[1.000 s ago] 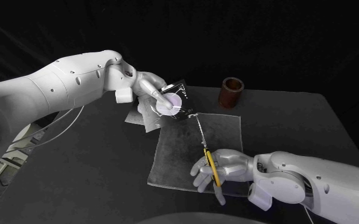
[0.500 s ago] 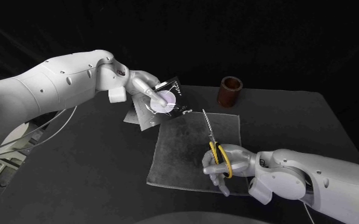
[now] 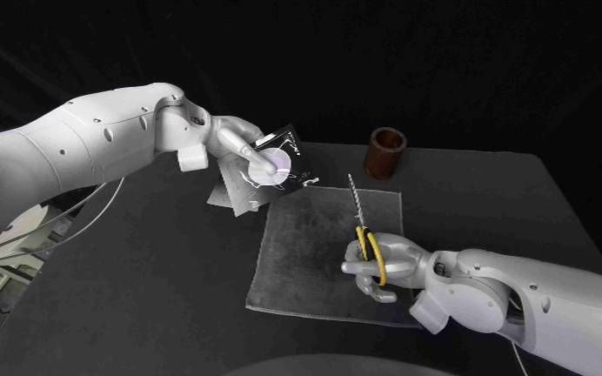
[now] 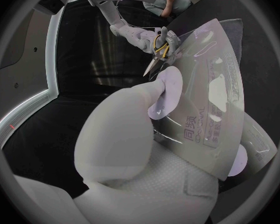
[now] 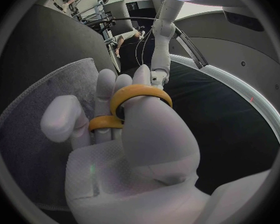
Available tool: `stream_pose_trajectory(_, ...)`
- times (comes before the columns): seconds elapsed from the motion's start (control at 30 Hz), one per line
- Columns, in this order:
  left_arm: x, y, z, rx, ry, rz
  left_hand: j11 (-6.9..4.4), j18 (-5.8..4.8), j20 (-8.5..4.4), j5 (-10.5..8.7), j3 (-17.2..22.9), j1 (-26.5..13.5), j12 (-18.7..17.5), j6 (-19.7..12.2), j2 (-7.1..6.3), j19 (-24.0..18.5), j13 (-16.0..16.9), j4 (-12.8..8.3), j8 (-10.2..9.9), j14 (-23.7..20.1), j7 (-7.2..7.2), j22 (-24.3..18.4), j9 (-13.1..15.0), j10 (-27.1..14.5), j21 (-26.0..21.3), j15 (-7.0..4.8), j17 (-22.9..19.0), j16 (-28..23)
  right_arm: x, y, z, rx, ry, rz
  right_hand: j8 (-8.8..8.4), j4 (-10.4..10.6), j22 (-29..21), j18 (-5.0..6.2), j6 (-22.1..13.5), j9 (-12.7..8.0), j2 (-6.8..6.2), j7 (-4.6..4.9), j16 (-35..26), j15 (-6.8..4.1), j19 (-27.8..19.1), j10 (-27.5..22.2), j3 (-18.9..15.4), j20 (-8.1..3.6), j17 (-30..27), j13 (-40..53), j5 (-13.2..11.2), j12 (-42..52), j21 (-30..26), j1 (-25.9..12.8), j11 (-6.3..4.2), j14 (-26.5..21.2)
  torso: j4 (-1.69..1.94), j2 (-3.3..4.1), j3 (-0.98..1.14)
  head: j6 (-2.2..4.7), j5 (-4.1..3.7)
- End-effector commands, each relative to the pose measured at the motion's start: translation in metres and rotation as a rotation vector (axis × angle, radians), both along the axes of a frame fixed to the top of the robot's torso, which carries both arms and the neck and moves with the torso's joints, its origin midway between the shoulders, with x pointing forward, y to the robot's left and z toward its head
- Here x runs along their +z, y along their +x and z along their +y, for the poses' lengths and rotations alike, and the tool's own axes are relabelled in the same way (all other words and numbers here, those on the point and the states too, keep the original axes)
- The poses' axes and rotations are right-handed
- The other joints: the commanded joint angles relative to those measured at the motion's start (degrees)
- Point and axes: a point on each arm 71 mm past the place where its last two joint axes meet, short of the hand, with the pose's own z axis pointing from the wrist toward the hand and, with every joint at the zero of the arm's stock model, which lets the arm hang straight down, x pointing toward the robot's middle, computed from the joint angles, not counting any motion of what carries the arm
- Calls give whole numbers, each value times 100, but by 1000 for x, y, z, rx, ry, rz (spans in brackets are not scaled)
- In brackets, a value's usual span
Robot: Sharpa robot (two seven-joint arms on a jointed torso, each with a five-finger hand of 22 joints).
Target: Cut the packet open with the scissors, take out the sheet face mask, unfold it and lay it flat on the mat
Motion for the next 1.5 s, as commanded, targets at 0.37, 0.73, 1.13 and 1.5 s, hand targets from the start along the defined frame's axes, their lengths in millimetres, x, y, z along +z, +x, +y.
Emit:
stream_pose_trajectory(0.37, 3, 2, -1, 18, -32, -7, 8, 95, -13, 23, 32, -44, -12, 28, 43, -49, 4, -71, 20, 15, 4, 7, 118, 24, 26, -5, 8, -37, 17, -11, 23, 73, 344, 198, -2751, 251, 1025, 252, -1026, -654, 1316, 186, 638, -205, 507, 764, 1272, -206, 605, 1611, -7, 1730, 700, -2092, -157, 493, -2, 6, 0, 12, -22)
stream_pose_trajectory(0.73, 3, 1, 1, 21, -52, 0, 8, 95, -13, 23, 37, -51, -13, 25, 44, -51, 4, -75, 19, 15, 5, 8, 122, 24, 29, -5, 10, -39, 25, -21, 33, 220, 475, 279, -3625, 210, 1218, 244, -942, -1213, 1129, 374, 826, -69, 506, 735, 345, -42, 778, 1750, -31, 2016, 837, -2180, 9, 518, -4, 1, -2, 27, -29)
stream_pose_trajectory(1.13, 5, -2, 3, -15, -62, 35, 8, 97, -15, 23, 46, -54, -15, 22, 43, -54, 3, -91, 18, 14, 7, 10, 127, 22, 34, -7, 12, -43, 18, -26, 28, 364, 376, 293, -3894, -46, 1135, 265, -1009, -1311, 721, 443, 735, -23, 436, 691, -28, -2, 750, 2049, -31, 2271, 791, -1740, 68, 478, 0, 7, 2, 45, -8)
stream_pose_trajectory(1.5, 19, -2, 0, -79, -56, 62, 8, 98, -16, 23, 52, -57, -16, 23, 42, -55, 3, -101, 19, 15, 8, 12, 131, 22, 38, -8, 14, -45, 10, -25, 26, 381, 257, 245, -4226, -33, -721, 606, -1311, -1327, 499, 569, -410, 158, -455, -762, -476, 182, 193, -723, -21, -1288, -457, -1572, 233, -57, 4, 5, 11, 16, 33)
